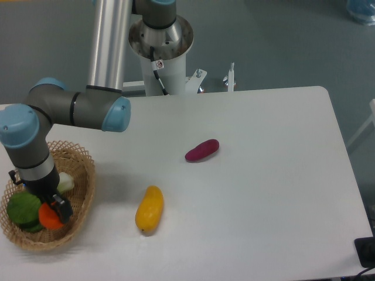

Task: Place the orange in the basket
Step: 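Lower the orange into the basket beside the bok choy and open the gripper, then raise the open gripper away from the basket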

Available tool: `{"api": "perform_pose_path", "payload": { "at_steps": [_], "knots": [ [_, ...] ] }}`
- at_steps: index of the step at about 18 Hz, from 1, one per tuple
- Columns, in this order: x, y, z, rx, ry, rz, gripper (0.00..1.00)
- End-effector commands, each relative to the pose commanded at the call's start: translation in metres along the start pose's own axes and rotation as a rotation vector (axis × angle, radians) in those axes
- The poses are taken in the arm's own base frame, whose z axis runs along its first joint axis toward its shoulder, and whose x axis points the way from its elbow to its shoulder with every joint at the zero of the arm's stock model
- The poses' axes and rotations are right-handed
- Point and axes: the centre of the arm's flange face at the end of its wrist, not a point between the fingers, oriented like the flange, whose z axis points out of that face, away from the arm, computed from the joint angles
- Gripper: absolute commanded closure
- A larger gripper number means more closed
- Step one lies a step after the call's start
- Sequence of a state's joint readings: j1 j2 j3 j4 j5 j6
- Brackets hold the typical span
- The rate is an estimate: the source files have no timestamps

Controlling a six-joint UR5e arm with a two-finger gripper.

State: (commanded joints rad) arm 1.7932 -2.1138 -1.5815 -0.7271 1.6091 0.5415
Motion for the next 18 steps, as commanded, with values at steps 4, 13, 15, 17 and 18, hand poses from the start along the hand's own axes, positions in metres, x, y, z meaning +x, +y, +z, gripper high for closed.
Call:
{"api": "perform_pose_path", "payload": {
  "at_steps": [4, 13, 15, 17, 18],
  "knots": [
    [-0.001, -0.001, -0.008, 0.008, -0.008, -0.002, 0.0],
    [-0.076, 0.04, -0.017, -0.094, -0.166, -0.081, 0.0],
    [-0.106, 0.06, -0.018, -0.113, -0.168, -0.086, 0.0],
    [-0.149, 0.101, -0.026, -0.145, -0.167, -0.07, 0.0],
    [-0.165, 0.119, -0.029, -0.153, -0.161, -0.065, 0.0]
  ]
}}
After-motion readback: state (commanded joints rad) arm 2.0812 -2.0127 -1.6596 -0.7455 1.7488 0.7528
